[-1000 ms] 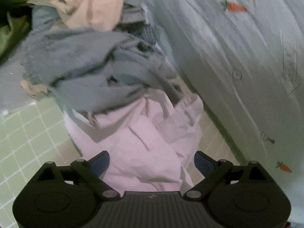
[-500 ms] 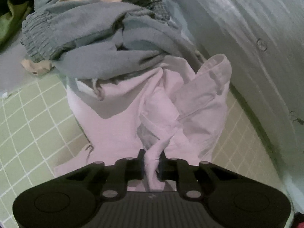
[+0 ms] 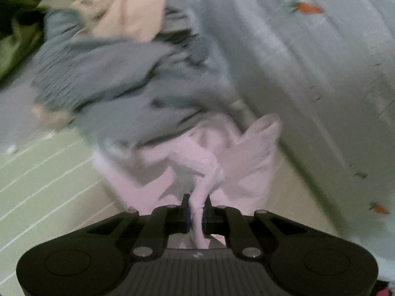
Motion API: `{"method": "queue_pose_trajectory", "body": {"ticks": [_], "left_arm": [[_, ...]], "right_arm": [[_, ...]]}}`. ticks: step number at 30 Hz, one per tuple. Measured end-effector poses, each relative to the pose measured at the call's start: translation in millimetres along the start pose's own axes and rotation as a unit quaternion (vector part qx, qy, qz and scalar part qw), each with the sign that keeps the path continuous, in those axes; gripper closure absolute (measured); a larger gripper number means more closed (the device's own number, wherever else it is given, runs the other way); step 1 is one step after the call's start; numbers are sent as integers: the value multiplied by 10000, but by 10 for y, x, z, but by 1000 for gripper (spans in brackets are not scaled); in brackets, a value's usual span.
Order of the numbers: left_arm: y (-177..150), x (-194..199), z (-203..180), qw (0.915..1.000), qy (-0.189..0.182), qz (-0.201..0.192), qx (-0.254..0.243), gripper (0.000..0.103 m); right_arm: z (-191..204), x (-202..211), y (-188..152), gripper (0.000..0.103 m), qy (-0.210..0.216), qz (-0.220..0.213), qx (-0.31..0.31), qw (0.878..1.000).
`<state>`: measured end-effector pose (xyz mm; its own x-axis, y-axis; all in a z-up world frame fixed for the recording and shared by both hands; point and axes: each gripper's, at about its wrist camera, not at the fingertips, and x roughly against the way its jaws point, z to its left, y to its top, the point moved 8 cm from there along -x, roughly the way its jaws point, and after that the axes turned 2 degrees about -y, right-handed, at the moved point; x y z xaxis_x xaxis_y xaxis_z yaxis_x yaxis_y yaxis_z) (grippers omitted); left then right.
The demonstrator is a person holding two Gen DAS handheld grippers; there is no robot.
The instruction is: Fold clothes
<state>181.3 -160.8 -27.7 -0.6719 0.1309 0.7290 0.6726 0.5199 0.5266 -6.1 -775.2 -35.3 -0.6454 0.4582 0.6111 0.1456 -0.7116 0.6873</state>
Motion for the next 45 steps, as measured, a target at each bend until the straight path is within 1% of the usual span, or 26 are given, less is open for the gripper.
{"method": "queue_pose_trajectory", "body": {"ticks": [3, 4, 6, 7, 9, 10, 12, 15, 17, 19, 21, 23, 25, 29, 32, 36, 37, 38, 39, 40, 41, 42, 43, 44, 45], "left_arm": [[215, 164, -197, 9989, -351, -314, 6, 95], [266, 254, -224, 9982, -452, -404, 18, 95], [291, 482, -213, 9963, -655, -556, -1, 95], [302, 597, -205, 9951, -757, -631, -12, 95], [212, 784, -91, 9948, -708, -721, -123, 95], [123, 826, 12, 9957, -628, -672, -136, 95], [-106, 853, 262, 9979, -419, -492, -72, 95], [-528, 746, 686, 9999, 95, -82, 81, 95], [-815, 680, 954, 9988, 423, 169, 177, 95], [-1003, 632, 1155, 9971, 605, 354, 300, 95], [-1133, 630, 1310, 9957, 722, 453, 372, 95], [-1171, 688, 1383, 9960, 713, 425, 341, 95], [-1156, 790, 1360, 9971, 658, 315, 205, 94], [-1111, 867, 1422, 9969, 757, 192, -6, 94], [-1025, 895, 1600, 9963, 848, 144, 50, 94], [-890, 908, 1851, 9941, 1075, 108, 35, 94], [-865, 894, 1896, 9937, 1116, 140, 25, 93], [-851, 892, 1910, 9940, 1078, 168, 51, 90], [-850, 903, 1891, 9940, 1083, 172, -14, 87], [-851, 915, 1869, 9938, 1095, 173, -90, 85], [-851, 927, 1846, 9936, 1106, 175, -166, 76], [-867, 956, 1811, 9927, 1164, 171, -272, 69], [-894, 984, 1756, 9926, 1158, 145, -349, 58], [-923, 1011, 1698, 9925, 1143, 117, -423, 50], [-946, 1040, 1643, 9927, 1107, 83, -466, 47]], "right_arm": [[208, 211, 456, 102, 341, -619, -226, 9972], [241, 346, 580, 103, 469, -847, -339, 9947], [249, 756, 773, 103, 688, -1376, -441, 9871], [214, 937, 796, 103, 731, -1552, -421, 9843], [104, 1249, 758, 103, 738, -1785, -311, 9807], [-6, 1303, 638, 103, 635, -1697, -286, 9830], [-297, 1291, 275, 103, 299, -1267, -269, 9911], [-735, 1292, -275, 103, -208, -615, -243, 9976], [-1027, 1304, -642, 103, -545, -178, -225, 9981], [-1320, 1326, -1009, 102, -881, 260, -206, 9956], [-1416, 1350, -1139, 102, -942, 414, -200, 9945], [-1466, 1373, -1214, 102, -939, 501, -198, 9941], [-1517, 1396, -1288, 102, -935, 589, -196, 9937], [-1600, 1449, -1421, 102, -919, 753, -172, 9928], [-1516, 1519, -1517, 102, -921, 809, 81, 9924], [-1390, 1615, -1656, 102, -933, 876, 448, 9908], [-1359, 1638, -1691, 101, -935, 893, 540, 9901], [-1327, 1662, -1725, 100, -938, 910, 631, 9894], [-1296, 1686, -1760, 93, -941, 926, 723, 9886], [-1264, 1710, -1794, 84, -943, 943, 814, 9877], [-1233, 1734, -1829, 76, -946, 959, 905, 9867], [-1202, 1758, -1863, 62, -948, 976, 997, 9857], [-1161, 1763, -1846, 56, -970, 916, 1148, 9844], [-1112, 1757, -1796, 53, -1003, 811, 1336, 9826], [-1064, 1751, -1745, 46, -1036, 704, 1523, 9804]]}}
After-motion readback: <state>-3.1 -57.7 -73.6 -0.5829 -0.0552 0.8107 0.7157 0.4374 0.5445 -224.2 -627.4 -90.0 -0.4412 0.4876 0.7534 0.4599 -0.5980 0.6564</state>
